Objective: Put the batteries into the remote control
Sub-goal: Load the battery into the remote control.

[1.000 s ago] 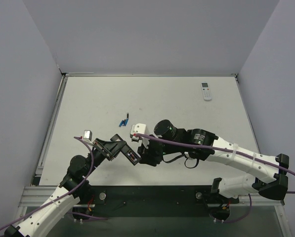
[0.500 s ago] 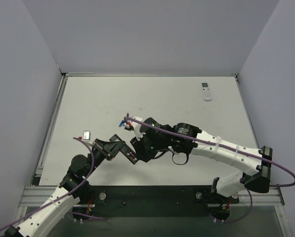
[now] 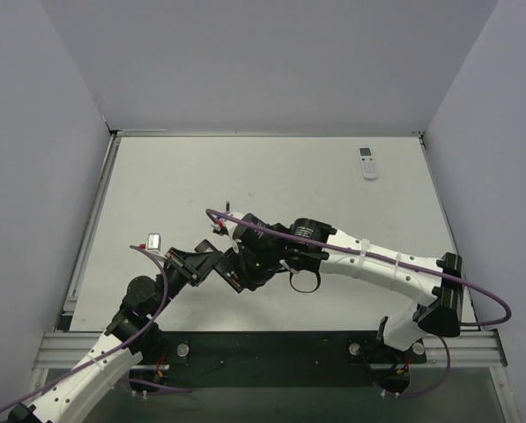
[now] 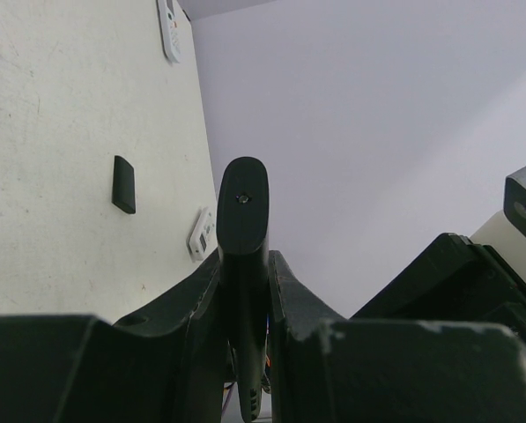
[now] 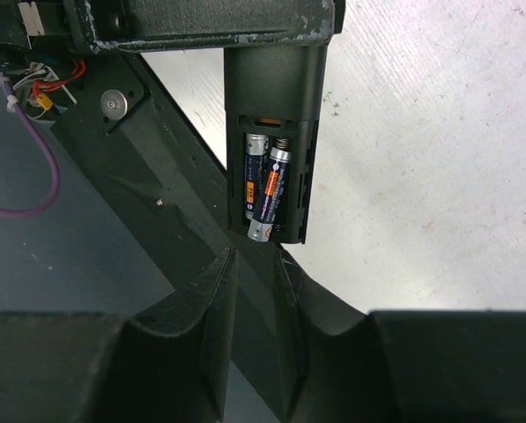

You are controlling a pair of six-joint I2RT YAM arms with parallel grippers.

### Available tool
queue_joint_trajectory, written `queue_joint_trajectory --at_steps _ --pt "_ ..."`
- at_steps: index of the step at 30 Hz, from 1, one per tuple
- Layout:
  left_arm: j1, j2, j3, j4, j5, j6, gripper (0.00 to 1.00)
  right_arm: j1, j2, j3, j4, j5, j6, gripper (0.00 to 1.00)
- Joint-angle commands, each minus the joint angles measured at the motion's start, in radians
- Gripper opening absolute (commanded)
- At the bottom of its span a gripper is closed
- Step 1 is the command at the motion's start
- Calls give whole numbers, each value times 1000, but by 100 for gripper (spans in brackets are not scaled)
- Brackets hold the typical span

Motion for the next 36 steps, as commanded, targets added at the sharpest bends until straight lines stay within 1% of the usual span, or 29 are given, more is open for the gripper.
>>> queue_joint_trajectory --at_steps 1,10,20,31,36 --pt "0 -12 -18 10 -12 8 0 17 12 46 -27 9 20 19" --pt "0 -12 -14 13 -8 8 0 18 43 57 -27 10 36 18" --pt "0 -18 -14 10 -5 4 0 18 63 59 -30 29 43 15" --pt "0 -30 -14 13 -1 -2 0 15 75 59 -37 67 48 15" --pt "1 -30 -14 13 5 -2 0 15 73 65 -42 73 43 12"
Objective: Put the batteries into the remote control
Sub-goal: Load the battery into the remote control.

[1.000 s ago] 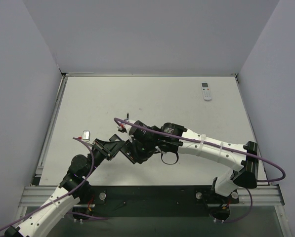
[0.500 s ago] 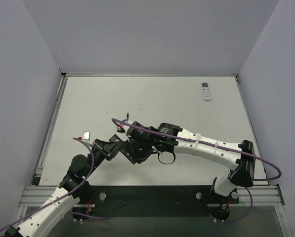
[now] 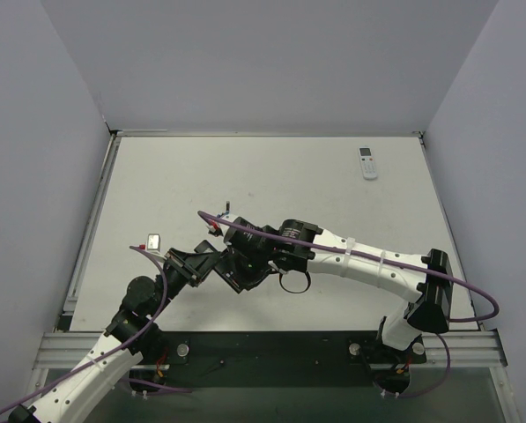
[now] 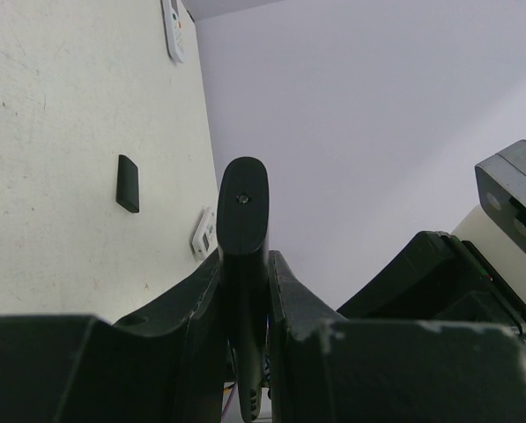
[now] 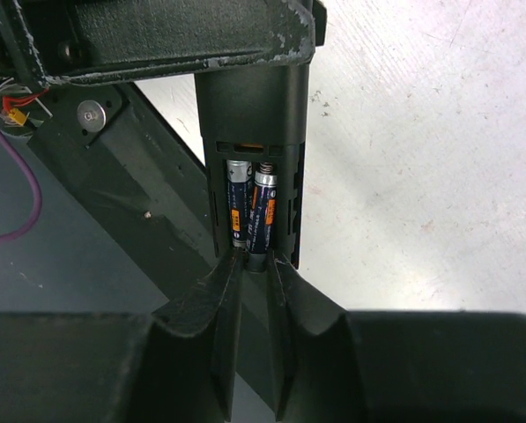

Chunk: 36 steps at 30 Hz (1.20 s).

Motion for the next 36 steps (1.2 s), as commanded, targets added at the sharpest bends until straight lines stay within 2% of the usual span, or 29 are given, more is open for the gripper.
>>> queue_joint_trajectory --at_steps 1,7,26,36 --pt "0 -10 -14 42 6 -2 0 2 2 41 -39 31 2 11" --pt "0 -10 -8 48 15 -2 0 -3 10 48 -49 31 -3 0" --pt "-8 44 -5 197 51 -80 0 -6 56 94 -51 69 -28 0" --pt "-20 32 -15 236 38 -139 0 11 16 -13 116 181 -84 0"
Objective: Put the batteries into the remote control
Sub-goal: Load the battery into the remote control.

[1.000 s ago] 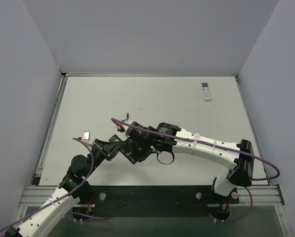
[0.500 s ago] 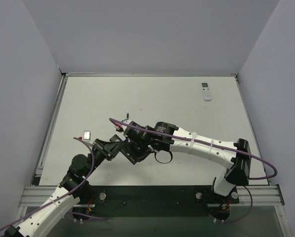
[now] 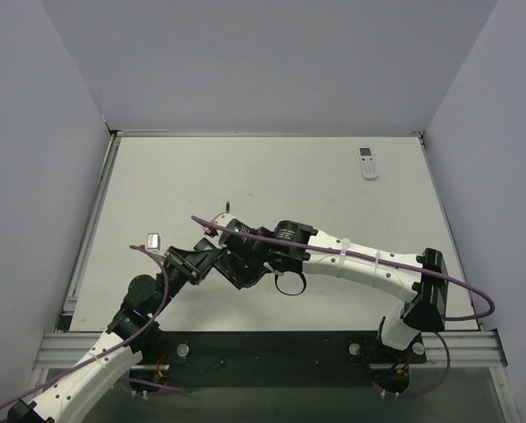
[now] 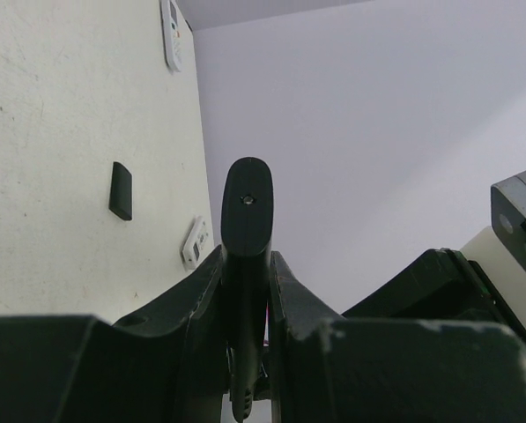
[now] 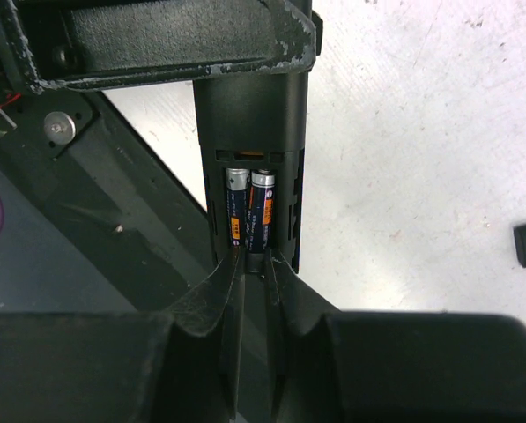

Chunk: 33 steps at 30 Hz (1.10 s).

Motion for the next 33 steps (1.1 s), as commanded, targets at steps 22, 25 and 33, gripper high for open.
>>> queue_joint_trajectory --at_steps 22,25,33 --pt "-25 -52 2 178 61 -103 0 -3 -72 -227 361 131 -205 0" --pt "-23 -45 14 178 69 -87 0 -11 -48 -198 330 85 -220 1" --pt "-23 -36 28 224 86 -59 0 -40 31 -152 222 39 -203 8"
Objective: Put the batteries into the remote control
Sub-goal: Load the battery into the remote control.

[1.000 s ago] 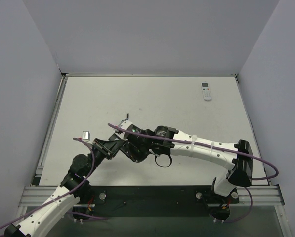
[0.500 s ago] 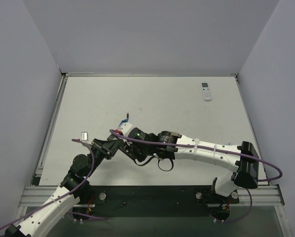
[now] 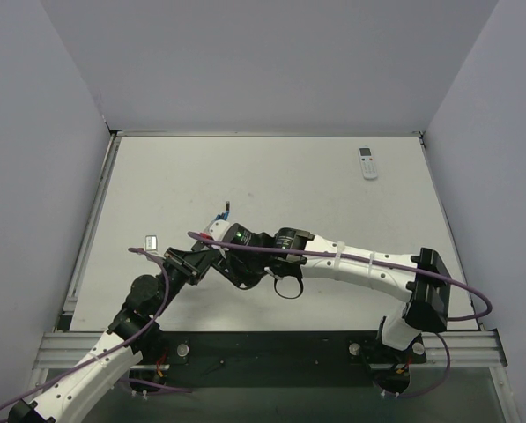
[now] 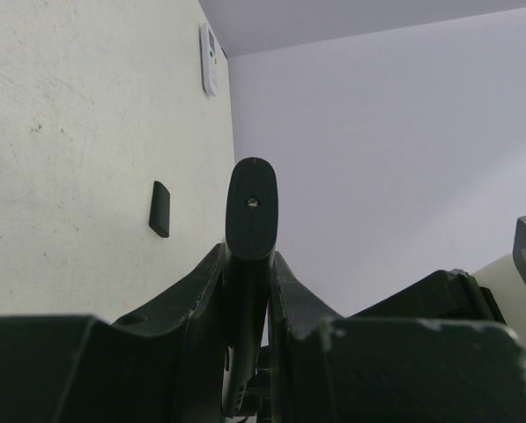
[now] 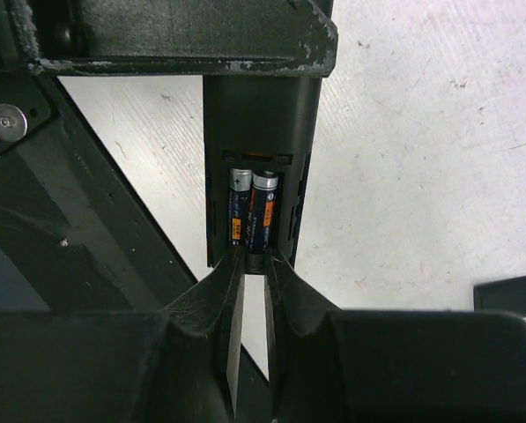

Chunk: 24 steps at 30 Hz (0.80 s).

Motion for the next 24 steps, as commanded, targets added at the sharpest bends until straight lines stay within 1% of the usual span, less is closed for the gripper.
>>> queue_joint_trajectory --at_steps 1,4,8,14,20,22,24 --pt "-23 -26 42 265 157 -98 0 -36 58 -4 10 27 4 9" --pt "-23 -36 21 283 146 -119 0 -61 55 -26 26 25 16 9" --pt "-23 -43 19 274 141 -113 0 -101 44 -55 49 -51 55 11" --pt "-23 -45 47 202 138 -70 0 -104 23 -47 53 -102 69 18" --pt "-22 -48 36 170 119 -55 0 -105 5 -57 53 -106 73 19" --pt "-23 -51 39 136 112 -35 0 -104 -6 -57 51 -114 79 19" --pt "-23 -59 45 84 102 -8 0 -105 -20 -54 51 -129 82 24"
